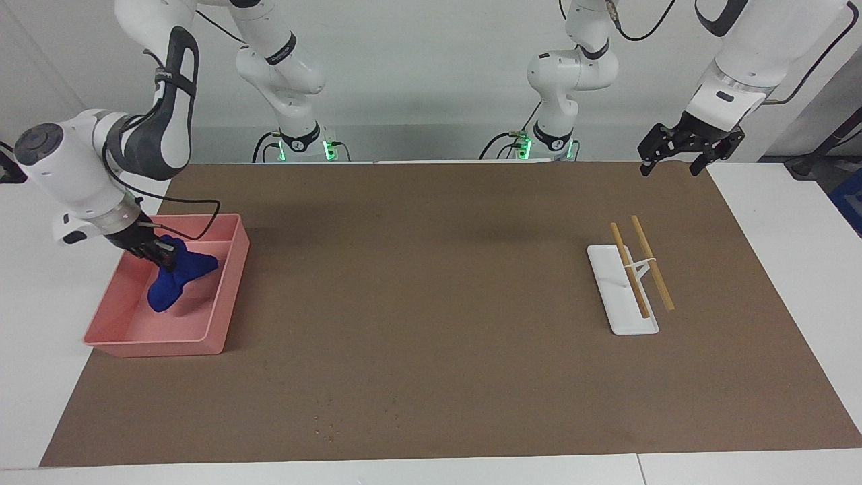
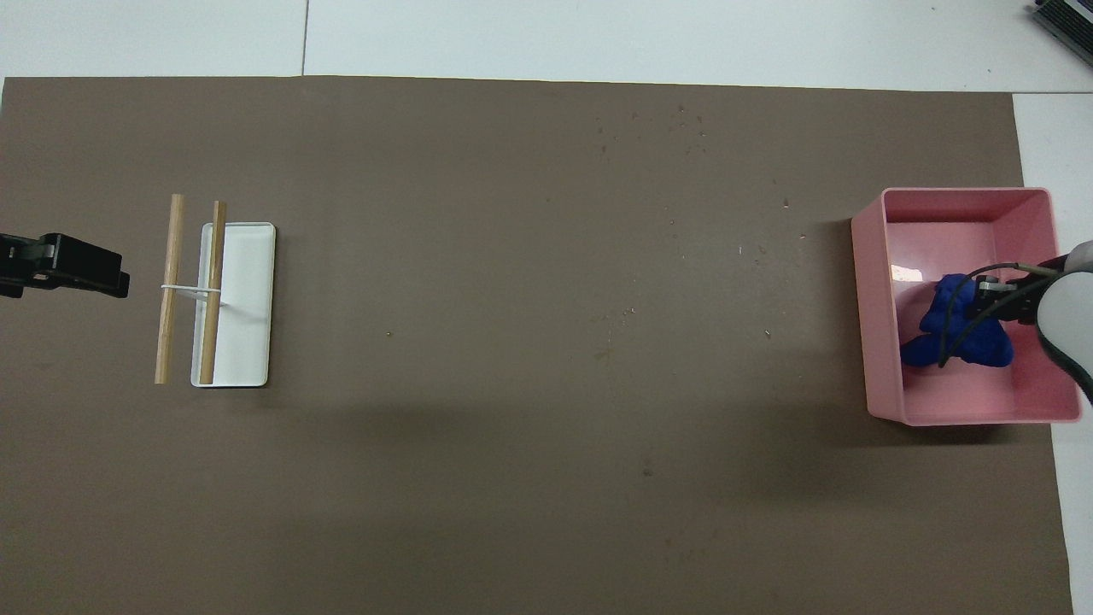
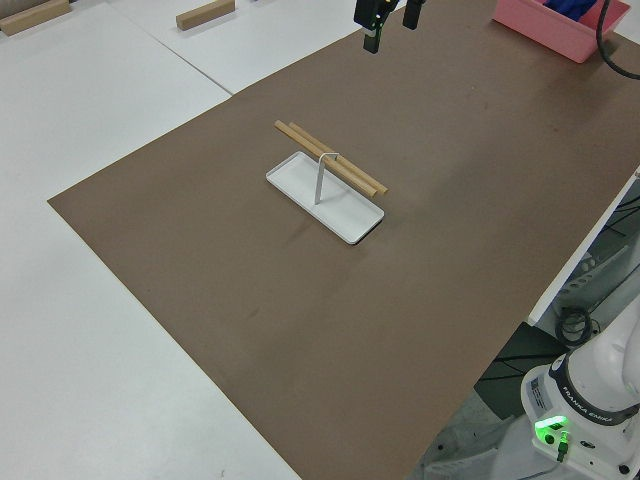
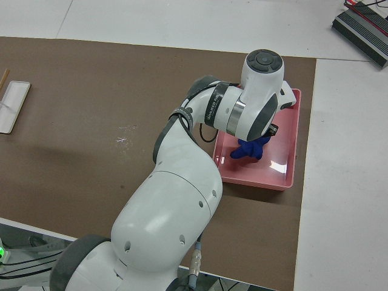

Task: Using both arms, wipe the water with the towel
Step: 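Open the right gripper to drop the cloth and lift away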

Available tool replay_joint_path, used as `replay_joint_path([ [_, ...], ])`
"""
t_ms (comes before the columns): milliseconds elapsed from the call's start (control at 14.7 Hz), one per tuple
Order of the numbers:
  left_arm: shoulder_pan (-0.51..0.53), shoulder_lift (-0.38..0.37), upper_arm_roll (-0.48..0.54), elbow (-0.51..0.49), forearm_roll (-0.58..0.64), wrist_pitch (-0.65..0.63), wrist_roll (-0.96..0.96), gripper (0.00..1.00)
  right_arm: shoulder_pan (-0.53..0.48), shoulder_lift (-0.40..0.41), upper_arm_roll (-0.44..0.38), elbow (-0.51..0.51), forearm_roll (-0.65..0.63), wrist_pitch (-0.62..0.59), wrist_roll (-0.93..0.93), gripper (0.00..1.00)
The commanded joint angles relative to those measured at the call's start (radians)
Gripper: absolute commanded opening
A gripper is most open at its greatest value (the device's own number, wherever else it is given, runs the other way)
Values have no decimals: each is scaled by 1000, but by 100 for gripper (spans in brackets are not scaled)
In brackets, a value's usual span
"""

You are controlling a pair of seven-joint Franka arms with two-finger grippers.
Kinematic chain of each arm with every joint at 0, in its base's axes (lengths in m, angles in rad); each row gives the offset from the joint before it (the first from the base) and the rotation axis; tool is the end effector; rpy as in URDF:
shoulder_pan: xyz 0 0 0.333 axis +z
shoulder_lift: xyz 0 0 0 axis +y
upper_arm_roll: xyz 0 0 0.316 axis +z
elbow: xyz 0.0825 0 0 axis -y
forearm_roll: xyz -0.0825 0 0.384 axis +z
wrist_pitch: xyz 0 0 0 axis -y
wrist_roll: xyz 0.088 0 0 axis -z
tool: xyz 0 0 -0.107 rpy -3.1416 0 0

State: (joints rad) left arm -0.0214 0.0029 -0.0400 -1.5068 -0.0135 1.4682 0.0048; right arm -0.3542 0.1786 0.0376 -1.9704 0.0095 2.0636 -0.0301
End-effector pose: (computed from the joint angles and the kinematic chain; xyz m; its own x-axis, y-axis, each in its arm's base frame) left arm 0.5440 -0.0350 0.6440 0.9969 -0.0675 -0.0414 -0.0670 -0.9977 0.0138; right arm 0.5536 -0.1815 0.3745 0.9545 -0.2858 -0.0847 -0.2882 -0.9574 -0.0172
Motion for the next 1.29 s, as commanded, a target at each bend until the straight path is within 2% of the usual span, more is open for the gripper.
replay_joint_path([
  [0,-11,-31,8,-39,-5,29,0,100,-40,-74,11,-105,-25,27,-42,0],
  [136,-8,-29,8,-38,-6,32,1,100,-40,-79,11,-113,-87,4,-47,0],
  [204,-8,-29,8,-38,-6,29,0,100,-42,-82,11,-108,-112,-5,-48,36],
  [272,-8,-29,8,-38,-5,27,0,100,-43,-79,11,-101,-115,-7,-45,99],
  [408,-9,-29,8,-36,-5,23,-3,100,-35,-85,13,-64,-115,-40,-42,100],
  [816,-6,-29,8,-33,-5,20,-16,100,29,-152,38,161,-98,-235,24,100],
  [1020,-8,-29,8,-35,-5,26,-31,100,63,-153,94,292,-59,-379,114,100],
  [1224,-9,-31,8,-38,-5,24,-31,100,77,-153,200,372,-45,-462,229,100],
])
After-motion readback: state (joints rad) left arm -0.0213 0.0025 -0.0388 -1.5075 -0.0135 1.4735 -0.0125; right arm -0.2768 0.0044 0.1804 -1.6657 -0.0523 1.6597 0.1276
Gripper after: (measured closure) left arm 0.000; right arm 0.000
